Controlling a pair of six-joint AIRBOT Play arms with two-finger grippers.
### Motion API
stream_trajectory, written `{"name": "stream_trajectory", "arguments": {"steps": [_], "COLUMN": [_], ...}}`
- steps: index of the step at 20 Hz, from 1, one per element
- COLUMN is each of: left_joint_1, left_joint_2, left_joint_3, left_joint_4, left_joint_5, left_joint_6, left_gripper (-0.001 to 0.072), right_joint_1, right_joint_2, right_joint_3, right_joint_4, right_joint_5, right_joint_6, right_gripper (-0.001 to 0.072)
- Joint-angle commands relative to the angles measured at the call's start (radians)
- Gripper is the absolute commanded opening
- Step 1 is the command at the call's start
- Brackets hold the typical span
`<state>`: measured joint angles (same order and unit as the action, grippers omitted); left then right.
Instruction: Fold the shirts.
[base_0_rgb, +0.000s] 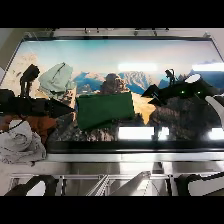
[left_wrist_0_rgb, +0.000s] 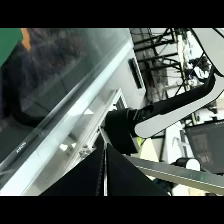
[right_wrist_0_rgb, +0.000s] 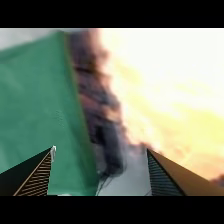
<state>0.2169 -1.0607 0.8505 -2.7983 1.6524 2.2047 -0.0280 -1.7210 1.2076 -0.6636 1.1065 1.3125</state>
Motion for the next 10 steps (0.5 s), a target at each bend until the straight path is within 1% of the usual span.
{"name": "stream_trajectory", "arguments": {"steps": [1, 7, 8, 9, 10], "left_joint_1": [0.045, 0.076, 0.072, 0.064, 0.055], "left_joint_2": [0.055, 0.070, 0.070, 0.070, 0.070], "left_joint_3": [0.000, 0.000, 0.000, 0.000, 0.000], "left_joint_4": [0.003, 0.005, 0.004, 0.004, 0.004], "left_joint_5": [0.000, 0.007, 0.007, 0.007, 0.007], "left_joint_6": [-0.007, -0.014, -0.014, -0.015, -0.016], "left_gripper": [0.0016, 0.0016, 0.0016, 0.0016, 0.0016], "right_joint_1": [0.051, 0.202, 0.222, 0.235, 0.243], "right_joint_2": [-0.077, -0.133, -0.143, -0.149, -0.150], "right_joint_3": [-0.002, -0.002, 0.000, 0.000, 0.000], "right_joint_4": [0.084, 0.195, 0.230, 0.268, 0.309], "right_joint_5": [0.013, -0.021, -0.026, -0.029, -0.029], "right_joint_6": [-0.034, -0.046, -0.064, -0.088, -0.122], "right_gripper": [0.0633, 0.0630, 0.0553, 0.0420, 0.0316]}}
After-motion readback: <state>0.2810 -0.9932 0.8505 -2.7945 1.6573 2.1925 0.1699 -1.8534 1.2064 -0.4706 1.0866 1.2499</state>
